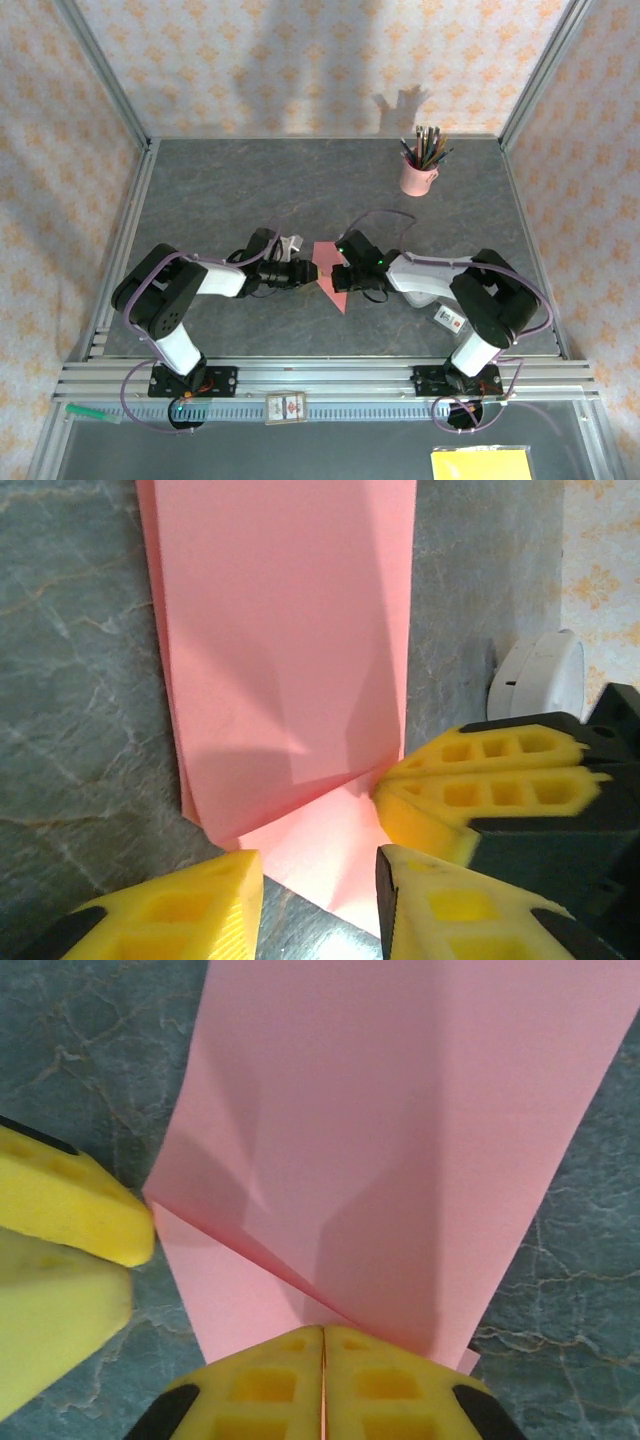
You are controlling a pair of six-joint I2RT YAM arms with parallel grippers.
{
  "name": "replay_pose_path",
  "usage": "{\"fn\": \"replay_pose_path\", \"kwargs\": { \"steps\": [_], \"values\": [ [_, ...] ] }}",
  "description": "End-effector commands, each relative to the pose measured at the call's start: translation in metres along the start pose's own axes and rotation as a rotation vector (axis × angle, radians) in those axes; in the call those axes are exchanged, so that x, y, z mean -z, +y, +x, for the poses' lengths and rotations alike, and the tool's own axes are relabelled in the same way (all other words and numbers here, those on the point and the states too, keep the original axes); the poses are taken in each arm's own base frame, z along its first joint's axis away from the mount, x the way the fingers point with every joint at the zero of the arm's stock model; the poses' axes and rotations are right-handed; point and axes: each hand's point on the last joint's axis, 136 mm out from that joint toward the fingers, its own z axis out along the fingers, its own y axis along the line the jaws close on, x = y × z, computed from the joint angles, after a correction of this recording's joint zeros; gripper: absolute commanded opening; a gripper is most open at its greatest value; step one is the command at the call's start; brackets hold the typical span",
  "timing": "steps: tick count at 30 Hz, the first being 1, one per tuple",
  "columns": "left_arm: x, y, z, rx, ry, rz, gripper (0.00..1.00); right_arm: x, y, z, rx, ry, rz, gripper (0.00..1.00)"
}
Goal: Fold a paper plane with a square sheet of paper (pick it up from the middle)
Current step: Fourth fold the wing at the center of the table.
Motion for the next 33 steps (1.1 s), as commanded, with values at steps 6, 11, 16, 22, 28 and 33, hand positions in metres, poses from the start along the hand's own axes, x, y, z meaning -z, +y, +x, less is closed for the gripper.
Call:
{"fn": "replay_pose_path", "kwargs": {
  "steps": [6,11,16,22,28,33],
  "values": [
    [0.012,-0.005,-0.010,0.042,-0.065,-0.034,0.37,0.025,-0.001,-0.016,-0.017,-0.081,-0.035,0.12],
    [0.017,-0.005,-0.011,0.055,-0.090,-0.047,0.40,0.021,-0.011,-0.018,-0.032,-0.078,-0.004,0.12],
    [0.014,-0.002,-0.011,0.058,-0.073,-0.075,0.41,0.012,-0.022,-0.010,-0.033,-0.047,0.037,0.11],
    [0.002,-0.010,-0.010,0.038,-0.042,-0.053,0.41,0.008,-0.026,-0.007,-0.032,-0.040,0.049,0.10],
    [-0.006,-0.016,-0.015,0.020,-0.022,-0.028,0.41,0.007,-0.027,-0.005,-0.030,-0.035,0.048,0.10],
    [-0.011,-0.018,-0.015,-0.005,-0.006,-0.023,0.36,0.007,-0.026,-0.006,-0.027,-0.037,0.049,0.10]
  ]
}}
